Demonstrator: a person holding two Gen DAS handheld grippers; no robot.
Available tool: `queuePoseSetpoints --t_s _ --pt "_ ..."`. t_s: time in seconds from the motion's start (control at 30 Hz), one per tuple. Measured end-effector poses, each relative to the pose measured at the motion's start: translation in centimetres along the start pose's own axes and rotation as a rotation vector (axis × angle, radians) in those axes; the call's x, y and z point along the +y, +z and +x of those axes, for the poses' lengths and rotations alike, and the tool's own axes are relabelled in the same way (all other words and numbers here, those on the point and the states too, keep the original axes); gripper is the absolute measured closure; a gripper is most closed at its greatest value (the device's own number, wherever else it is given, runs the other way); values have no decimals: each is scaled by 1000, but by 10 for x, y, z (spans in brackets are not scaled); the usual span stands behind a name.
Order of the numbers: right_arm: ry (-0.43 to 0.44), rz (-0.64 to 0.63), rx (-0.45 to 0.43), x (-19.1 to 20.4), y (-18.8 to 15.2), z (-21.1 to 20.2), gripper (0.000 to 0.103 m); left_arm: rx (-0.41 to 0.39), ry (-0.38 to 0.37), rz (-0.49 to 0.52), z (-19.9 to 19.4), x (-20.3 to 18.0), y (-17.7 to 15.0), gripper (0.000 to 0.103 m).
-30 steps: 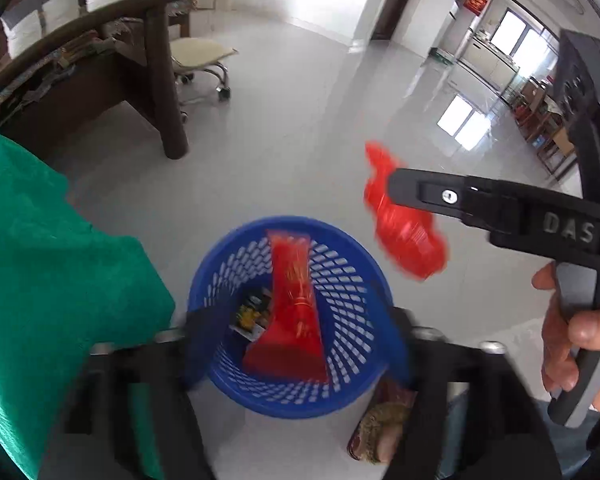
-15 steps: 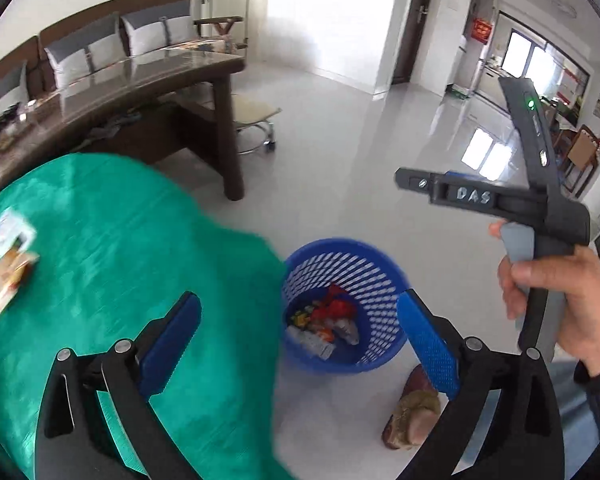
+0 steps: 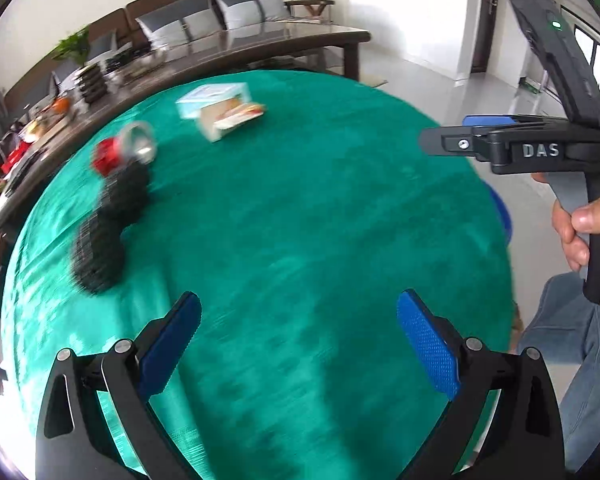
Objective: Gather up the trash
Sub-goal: 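Move both tools back over the table toward the black mesh bundle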
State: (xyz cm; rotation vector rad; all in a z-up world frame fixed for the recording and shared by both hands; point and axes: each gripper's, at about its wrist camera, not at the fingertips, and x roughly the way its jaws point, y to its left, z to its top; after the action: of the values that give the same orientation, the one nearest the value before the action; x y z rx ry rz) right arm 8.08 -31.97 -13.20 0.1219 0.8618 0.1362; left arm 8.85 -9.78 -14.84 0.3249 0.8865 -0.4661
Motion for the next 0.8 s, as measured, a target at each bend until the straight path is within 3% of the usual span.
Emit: queuePoseSetpoints --t_s 0.2,0.27,0.4,0.57,0.7,0.77,0.8 --pt "54 -84 117 76 20 59 6 -14 56 -122 -17 88 -28 6" --pt "70 -101 147 93 23 77 6 -22 71 -159 -15 112 -23 6" --pt "2 -182 139 113 21 90 5 -19 27 -174 -1 146 -3 6" --pt "-6 -204 127 114 16 91 5 25 -40 -147 35 161 29 6" --pt "-10 -206 127 118 17 95 5 37 -24 -108 53 160 43 7" --pt "-12 -207 128 117 17 95 5 50 -30 -90 60 158 46 15" --pt "-12 -207 127 117 17 93 5 55 -28 -82 63 158 48 24"
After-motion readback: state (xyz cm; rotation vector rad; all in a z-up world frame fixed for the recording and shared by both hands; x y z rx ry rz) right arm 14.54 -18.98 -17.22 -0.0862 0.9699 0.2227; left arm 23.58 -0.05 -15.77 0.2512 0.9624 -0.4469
